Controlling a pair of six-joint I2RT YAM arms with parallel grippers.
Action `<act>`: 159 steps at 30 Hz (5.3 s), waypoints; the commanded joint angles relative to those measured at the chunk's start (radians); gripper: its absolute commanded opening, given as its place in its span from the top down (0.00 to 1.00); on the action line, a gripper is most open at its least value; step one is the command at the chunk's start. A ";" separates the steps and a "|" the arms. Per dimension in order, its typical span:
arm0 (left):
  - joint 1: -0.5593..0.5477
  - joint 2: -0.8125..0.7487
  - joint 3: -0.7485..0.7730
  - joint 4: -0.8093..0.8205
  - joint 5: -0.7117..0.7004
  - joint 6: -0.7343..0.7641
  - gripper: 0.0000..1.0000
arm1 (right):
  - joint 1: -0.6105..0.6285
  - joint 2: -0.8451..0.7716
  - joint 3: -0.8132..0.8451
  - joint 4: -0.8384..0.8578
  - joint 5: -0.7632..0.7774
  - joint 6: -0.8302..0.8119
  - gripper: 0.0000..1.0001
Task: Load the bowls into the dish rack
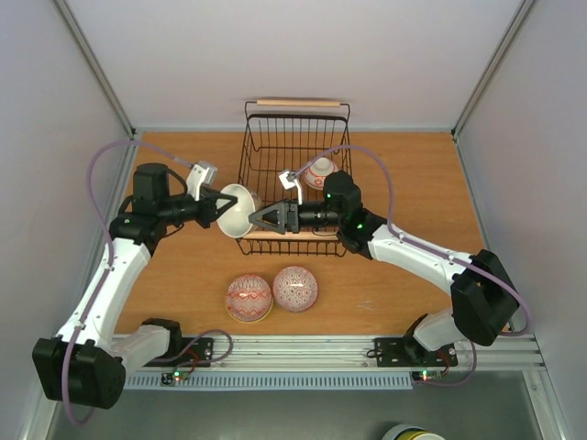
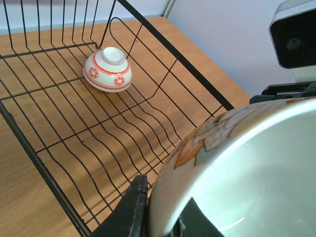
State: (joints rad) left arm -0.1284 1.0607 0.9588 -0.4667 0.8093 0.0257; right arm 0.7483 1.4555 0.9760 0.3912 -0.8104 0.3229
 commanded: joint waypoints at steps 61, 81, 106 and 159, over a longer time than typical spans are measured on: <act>-0.022 -0.015 0.052 0.057 -0.034 0.019 0.01 | 0.003 1.138 1.361 -0.826 1.661 -1.442 0.99; -0.022 -0.015 0.055 0.058 -0.044 0.013 0.01 | -0.063 1.161 1.420 -1.173 1.552 -1.227 0.61; -0.022 -0.021 0.055 0.057 -0.055 0.011 0.01 | -0.077 0.883 1.266 -1.267 1.226 -0.988 0.01; -0.028 -0.017 0.049 0.060 -0.041 0.023 0.00 | 0.372 -0.007 -0.006 -1.094 1.069 -0.358 0.60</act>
State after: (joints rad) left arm -0.1524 1.0428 0.9855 -0.4335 0.7551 0.0341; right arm 1.1370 1.4200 0.9886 -0.7509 0.2493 -0.0490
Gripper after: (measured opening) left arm 0.994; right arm 0.399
